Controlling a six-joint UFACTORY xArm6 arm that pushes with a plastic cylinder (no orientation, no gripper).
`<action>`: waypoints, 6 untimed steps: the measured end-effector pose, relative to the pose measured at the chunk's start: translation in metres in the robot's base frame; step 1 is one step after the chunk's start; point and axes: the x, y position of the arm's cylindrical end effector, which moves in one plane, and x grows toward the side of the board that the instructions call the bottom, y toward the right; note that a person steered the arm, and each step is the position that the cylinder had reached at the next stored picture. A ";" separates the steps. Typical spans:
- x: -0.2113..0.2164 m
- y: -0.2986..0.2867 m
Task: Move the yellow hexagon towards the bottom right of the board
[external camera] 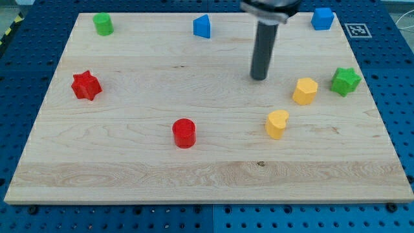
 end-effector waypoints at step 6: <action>0.090 0.059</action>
